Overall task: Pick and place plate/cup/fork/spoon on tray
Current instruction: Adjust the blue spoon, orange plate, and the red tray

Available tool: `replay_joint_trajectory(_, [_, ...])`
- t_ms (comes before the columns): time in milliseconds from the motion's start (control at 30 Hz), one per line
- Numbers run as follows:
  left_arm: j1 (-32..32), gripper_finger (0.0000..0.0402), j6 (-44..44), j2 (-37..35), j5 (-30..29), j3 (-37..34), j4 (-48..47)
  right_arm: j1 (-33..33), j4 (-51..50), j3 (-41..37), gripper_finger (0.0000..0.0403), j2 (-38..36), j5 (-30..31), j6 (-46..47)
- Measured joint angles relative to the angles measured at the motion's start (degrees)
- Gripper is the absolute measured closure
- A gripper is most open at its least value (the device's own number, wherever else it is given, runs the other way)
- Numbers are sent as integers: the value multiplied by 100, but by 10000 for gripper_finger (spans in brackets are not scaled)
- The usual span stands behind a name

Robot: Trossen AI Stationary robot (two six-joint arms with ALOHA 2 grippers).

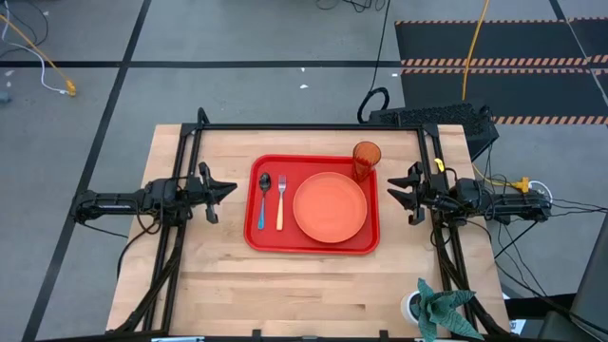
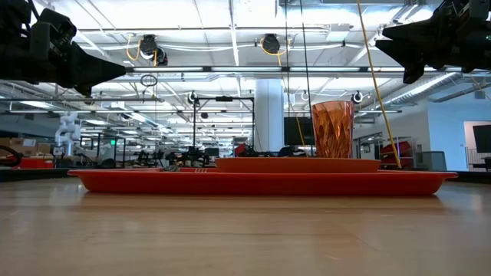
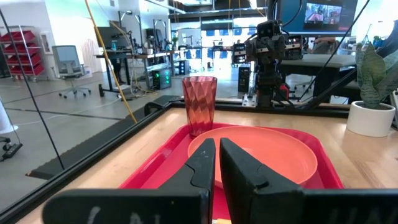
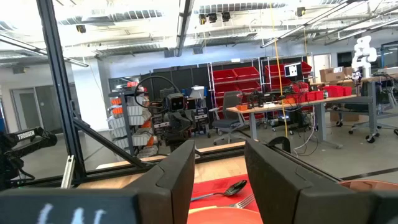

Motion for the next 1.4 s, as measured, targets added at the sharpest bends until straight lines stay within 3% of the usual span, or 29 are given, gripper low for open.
replay_joint_trajectory(133, [1, 373, -1, 2, 0, 0, 0, 0, 2, 2, 266, 1, 1, -29])
replay_joint_trajectory(333, [-1, 373, 1, 2, 0, 0, 0, 0, 286, 0, 266, 3, 154, -789])
replay_joint_trajectory(567, [0, 373, 1, 2, 0, 0, 1, 0, 304, 0, 266, 3, 154, -729])
replay_joint_trajectory(633, [-1, 373, -2, 2, 0, 0, 0, 0, 306, 0, 266, 3, 143, -282])
replay_joint_trajectory(867, [-1, 373, 0, 2, 0, 0, 0, 9, 313, 0, 266, 0, -3, 3247])
replay_joint_trajectory(933, [-1, 373, 1, 2, 0, 0, 0, 11, 677, 4, 266, 71, -303, 3638])
replay_joint_trajectory(1000, [0, 373, 1, 2, 0, 0, 2, 11, 1125, 154, 266, 269, -833, 3366])
replay_joint_trajectory(1067, [-1, 373, 0, 2, -2, 0, -1, 16, 1045, 401, 266, 612, -1393, 3020])
replay_joint_trajectory(1200, [1, 373, 1, 2, -2, 0, -4, 14, 485, 1506, 266, 1689, -1636, 2367])
replay_joint_trajectory(1400, [-1, 373, 1, 2, -2, 0, 0, 160, -349, 3433, 266, 4424, -1967, 1341])
